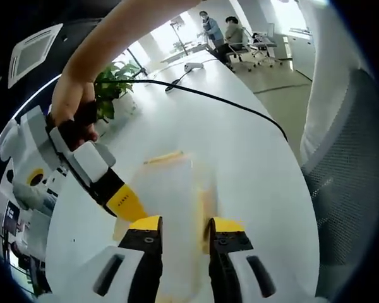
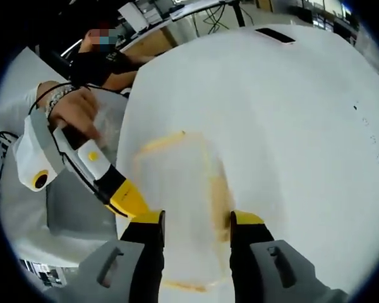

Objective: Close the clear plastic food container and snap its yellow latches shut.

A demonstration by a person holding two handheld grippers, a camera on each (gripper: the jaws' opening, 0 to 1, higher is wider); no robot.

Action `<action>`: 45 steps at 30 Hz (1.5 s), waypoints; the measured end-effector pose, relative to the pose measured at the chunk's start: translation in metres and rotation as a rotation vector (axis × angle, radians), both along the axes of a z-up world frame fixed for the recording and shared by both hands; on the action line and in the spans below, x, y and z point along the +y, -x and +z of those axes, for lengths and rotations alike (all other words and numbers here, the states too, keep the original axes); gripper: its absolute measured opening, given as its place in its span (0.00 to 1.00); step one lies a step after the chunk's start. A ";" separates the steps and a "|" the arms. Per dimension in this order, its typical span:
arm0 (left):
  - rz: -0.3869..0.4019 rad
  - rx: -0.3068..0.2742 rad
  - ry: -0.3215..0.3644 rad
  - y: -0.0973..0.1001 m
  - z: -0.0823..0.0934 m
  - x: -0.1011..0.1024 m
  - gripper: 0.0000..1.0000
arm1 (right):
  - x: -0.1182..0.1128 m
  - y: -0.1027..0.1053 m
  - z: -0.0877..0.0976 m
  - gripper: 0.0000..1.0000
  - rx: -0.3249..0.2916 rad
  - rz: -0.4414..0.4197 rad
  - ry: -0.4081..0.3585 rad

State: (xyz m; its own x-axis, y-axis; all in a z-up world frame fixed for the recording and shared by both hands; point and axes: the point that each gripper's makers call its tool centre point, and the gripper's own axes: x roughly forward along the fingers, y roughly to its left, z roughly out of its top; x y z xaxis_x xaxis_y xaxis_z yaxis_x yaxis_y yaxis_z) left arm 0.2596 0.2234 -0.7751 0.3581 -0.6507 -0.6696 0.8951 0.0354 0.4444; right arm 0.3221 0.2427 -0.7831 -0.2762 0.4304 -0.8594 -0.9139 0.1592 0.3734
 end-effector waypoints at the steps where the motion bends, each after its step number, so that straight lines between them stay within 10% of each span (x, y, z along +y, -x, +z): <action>1: 0.001 -0.001 -0.003 0.000 0.000 0.000 0.21 | 0.000 0.000 0.000 0.37 0.001 0.001 0.000; 45: 0.101 0.001 -0.045 -0.001 -0.002 -0.003 0.14 | -0.001 0.000 -0.008 0.35 0.024 0.021 0.012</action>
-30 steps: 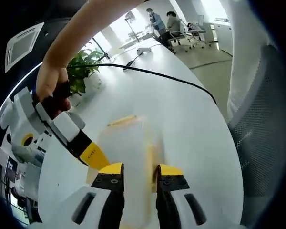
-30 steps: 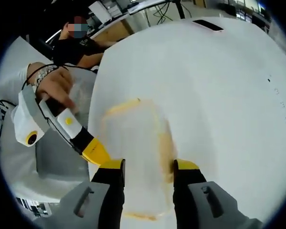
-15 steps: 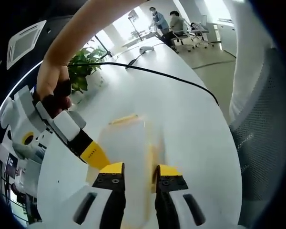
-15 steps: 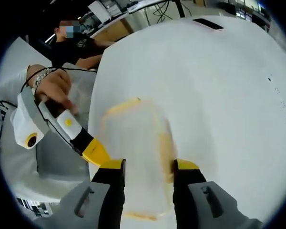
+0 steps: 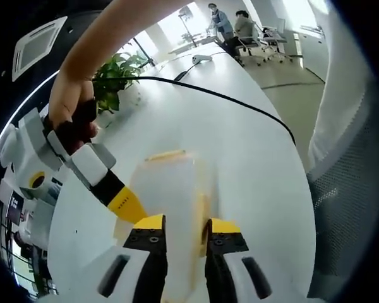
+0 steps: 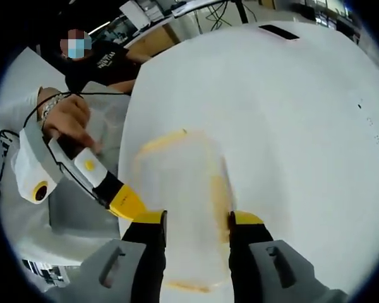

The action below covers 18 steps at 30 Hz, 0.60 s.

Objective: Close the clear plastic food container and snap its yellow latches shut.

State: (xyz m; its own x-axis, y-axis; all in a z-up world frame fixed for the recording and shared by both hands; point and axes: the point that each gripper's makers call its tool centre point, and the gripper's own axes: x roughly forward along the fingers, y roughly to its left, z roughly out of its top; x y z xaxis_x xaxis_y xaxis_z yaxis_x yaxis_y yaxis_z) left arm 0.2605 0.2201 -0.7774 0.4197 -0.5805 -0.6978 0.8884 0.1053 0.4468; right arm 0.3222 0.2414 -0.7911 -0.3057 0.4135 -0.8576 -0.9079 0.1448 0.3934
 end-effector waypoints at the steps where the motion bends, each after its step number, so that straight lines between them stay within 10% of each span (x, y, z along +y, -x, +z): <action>1: 0.009 0.005 -0.007 0.000 0.000 0.000 0.14 | 0.000 0.000 0.000 0.35 -0.001 0.002 0.001; 3: 0.014 0.004 -0.017 0.000 -0.001 -0.001 0.12 | 0.000 0.000 0.000 0.35 0.000 0.000 0.007; 4: -0.023 -0.088 -0.009 -0.010 0.011 -0.007 0.12 | 0.000 0.000 0.000 0.35 -0.008 0.000 0.012; 18: -0.056 -0.048 -0.042 0.001 0.002 -0.001 0.16 | 0.002 0.001 0.003 0.35 0.002 -0.001 -0.008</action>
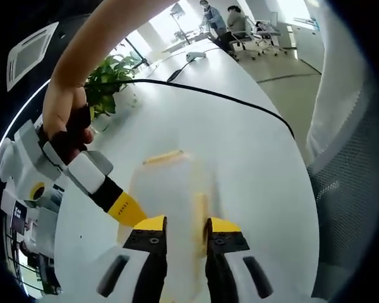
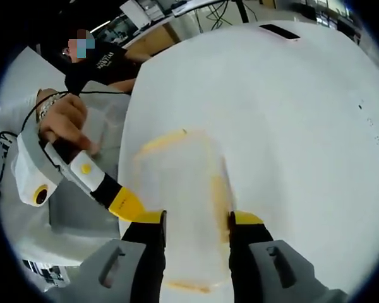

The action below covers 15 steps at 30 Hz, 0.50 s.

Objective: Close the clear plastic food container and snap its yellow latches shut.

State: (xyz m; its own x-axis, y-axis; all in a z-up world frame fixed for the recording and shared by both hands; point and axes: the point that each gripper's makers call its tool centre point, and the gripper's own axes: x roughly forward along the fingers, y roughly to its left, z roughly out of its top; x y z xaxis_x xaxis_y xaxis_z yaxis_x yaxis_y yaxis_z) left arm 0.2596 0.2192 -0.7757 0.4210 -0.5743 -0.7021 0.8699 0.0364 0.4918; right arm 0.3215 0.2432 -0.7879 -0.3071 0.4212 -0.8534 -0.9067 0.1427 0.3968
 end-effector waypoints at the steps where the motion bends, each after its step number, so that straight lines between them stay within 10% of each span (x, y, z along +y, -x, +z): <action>1: -0.001 0.002 0.001 0.000 0.000 0.000 0.16 | 0.000 0.000 0.000 0.35 -0.005 0.001 -0.008; 9: 0.075 0.171 0.116 -0.001 0.006 -0.001 0.18 | 0.002 -0.001 0.008 0.37 -0.112 -0.003 -0.080; 11: 0.064 0.186 0.187 0.000 0.014 -0.005 0.38 | -0.005 -0.001 0.011 0.38 -0.199 0.083 -0.078; 15: 0.067 0.247 0.227 0.011 0.025 0.003 0.58 | -0.003 -0.012 0.038 0.43 -0.264 -0.057 -0.207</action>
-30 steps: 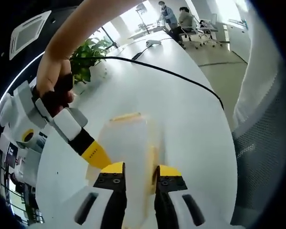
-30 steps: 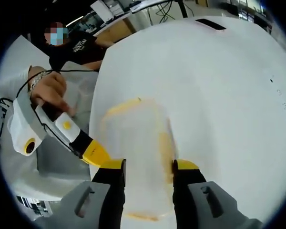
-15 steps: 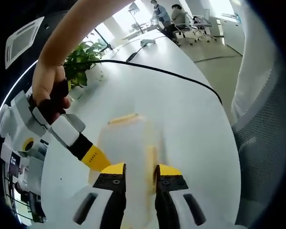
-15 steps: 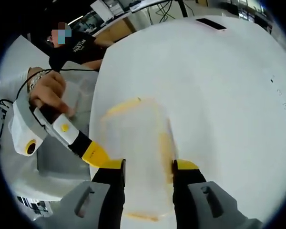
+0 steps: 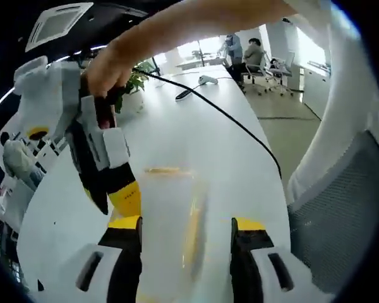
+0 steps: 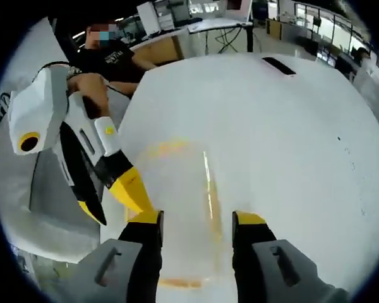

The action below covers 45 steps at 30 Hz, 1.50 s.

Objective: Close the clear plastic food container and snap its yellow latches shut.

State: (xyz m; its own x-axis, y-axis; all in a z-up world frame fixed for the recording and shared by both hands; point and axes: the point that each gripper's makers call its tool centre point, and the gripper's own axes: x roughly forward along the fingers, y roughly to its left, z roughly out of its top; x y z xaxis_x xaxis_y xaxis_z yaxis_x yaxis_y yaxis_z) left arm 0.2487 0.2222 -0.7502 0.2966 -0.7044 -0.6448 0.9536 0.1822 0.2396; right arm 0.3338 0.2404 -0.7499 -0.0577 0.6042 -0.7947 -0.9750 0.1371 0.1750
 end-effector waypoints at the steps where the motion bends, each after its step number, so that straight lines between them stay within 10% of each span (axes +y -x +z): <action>1: 0.001 -0.003 0.002 0.000 0.002 0.005 0.62 | -0.004 -0.002 0.004 0.46 -0.019 -0.008 -0.009; 5: 0.108 -0.001 0.005 -0.020 0.011 0.031 0.88 | -0.022 0.010 0.017 0.74 -0.076 -0.006 -0.031; 13: 0.255 0.063 0.052 -0.045 0.012 0.083 0.98 | -0.058 0.035 0.008 0.70 -0.091 -0.057 -0.032; 17: 0.237 0.027 -0.074 -0.045 -0.007 0.104 0.90 | -0.072 0.046 -0.008 0.69 -0.073 -0.061 0.016; 33: -0.015 0.088 -0.367 -0.058 -0.037 0.072 0.91 | -0.062 0.046 -0.034 0.79 -0.149 0.142 0.276; 45: -0.103 0.131 -0.381 -0.047 -0.040 0.050 0.69 | -0.058 0.043 -0.043 0.69 -0.180 0.213 0.339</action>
State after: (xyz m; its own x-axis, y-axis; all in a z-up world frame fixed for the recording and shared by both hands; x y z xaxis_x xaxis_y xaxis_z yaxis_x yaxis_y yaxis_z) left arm 0.2962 0.2723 -0.7899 0.1347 -0.4295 -0.8930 0.9892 0.0057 0.1464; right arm 0.2910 0.1822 -0.7933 0.0049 0.2969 -0.9549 -0.9985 -0.0503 -0.0208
